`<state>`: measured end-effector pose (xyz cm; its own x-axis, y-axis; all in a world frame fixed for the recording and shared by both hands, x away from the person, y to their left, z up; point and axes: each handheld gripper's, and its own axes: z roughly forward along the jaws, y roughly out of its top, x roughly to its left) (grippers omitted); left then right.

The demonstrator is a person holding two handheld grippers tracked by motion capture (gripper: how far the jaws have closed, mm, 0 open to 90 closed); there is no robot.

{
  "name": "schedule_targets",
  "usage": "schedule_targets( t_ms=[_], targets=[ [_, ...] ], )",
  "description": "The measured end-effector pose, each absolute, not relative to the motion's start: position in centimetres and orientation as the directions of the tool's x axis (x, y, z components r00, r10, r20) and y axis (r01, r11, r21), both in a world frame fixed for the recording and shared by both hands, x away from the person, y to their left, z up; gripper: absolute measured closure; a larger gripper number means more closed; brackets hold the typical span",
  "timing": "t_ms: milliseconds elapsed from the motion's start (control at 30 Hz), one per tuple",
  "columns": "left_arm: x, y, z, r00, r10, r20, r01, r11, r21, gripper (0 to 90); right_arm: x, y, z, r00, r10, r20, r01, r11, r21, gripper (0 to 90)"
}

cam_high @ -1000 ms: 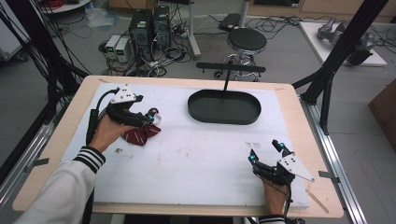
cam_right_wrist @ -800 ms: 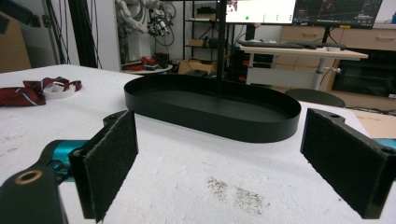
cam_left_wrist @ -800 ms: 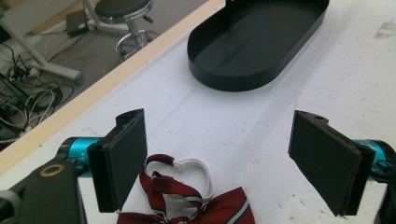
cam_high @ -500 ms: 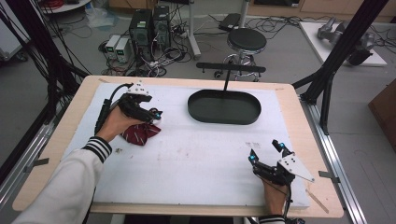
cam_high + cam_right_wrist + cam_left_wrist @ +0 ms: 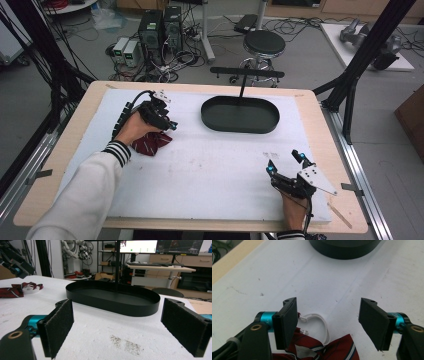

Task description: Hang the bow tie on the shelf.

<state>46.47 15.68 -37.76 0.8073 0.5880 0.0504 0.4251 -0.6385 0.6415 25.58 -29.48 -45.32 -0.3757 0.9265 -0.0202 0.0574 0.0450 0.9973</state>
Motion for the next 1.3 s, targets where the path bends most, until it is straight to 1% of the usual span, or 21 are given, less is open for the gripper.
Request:
schedule_targets(
  t_ms=[33,267,467,500,533,633,833,933,1100,1200,1233,1300],
  targets=[
    [46.6,15.4,-37.9,0.803,0.595,0.034,0.448,-0.64,0.624,33.8,25.6,-29.5,-45.3,-0.376,0.927,-0.021,0.057,0.046,0.997,10.2],
    [47.0,15.1,-38.5,0.789,0.614,-0.003,0.503,-0.643,0.578,35.9,25.6,-29.5,-45.3,-0.376,0.926,-0.023,0.055,0.047,0.997,10.2],
    [47.2,15.2,-38.9,0.779,0.627,-0.019,0.532,-0.644,0.549,41.7,25.5,-29.5,-45.3,-0.374,0.927,-0.013,0.053,0.036,0.998,10.2],
    [47.2,15.1,-39.0,0.769,0.639,-0.027,0.554,-0.644,0.527,43.8,25.5,-29.6,-45.3,-0.373,0.928,-0.017,0.049,0.038,0.998,10.2],
    [47.2,15.1,-39.0,0.769,0.639,-0.027,0.554,-0.644,0.527,46.1,25.5,-29.6,-45.3,-0.373,0.928,-0.017,0.049,0.038,0.998,10.2],
    [47.3,15.0,-39.4,0.756,0.654,-0.03,0.579,-0.646,0.498,46.5,25.5,-29.6,-45.3,-0.371,0.929,-0.012,0.048,0.033,0.998,10.2],
    [47.4,14.6,-39.9,0.755,0.654,-0.042,0.592,-0.653,0.472,49.2,25.5,-29.6,-45.3,-0.37,0.929,-0.015,0.048,0.035,0.998,10.2],
    [47.5,14.6,-39.9,0.758,0.651,-0.048,0.594,-0.658,0.462,52.9,25.5,-29.6,-45.3,-0.37,0.929,-0.014,0.048,0.034,0.998,10.2],
    [47.5,14.6,-40.2,0.746,0.664,-0.044,0.612,-0.659,0.436,55.9,25.5,-29.6,-45.4,-0.369,0.929,-0.012,0.048,0.032,0.998,10.2],
    [47.5,14.5,-40.2,0.747,0.664,-0.04,0.612,-0.662,0.434,56.0,25.5,-29.6,-45.4,-0.37,0.929,-0.013,0.047,0.032,0.998,10.2],
    [47.5,14.4,-40.2,0.75,0.66,-0.034,0.607,-0.668,0.43,58.9,25.5,-29.6,-45.4,-0.37,0.929,-0.013,0.047,0.032,0.998,10.2],
    [47.5,14.4,-40.3,0.745,0.666,-0.04,0.616,-0.662,0.427,60.3,25.5,-29.6,-45.4,-0.37,0.929,-0.014,0.046,0.033,0.998,10.2]
  ],
)
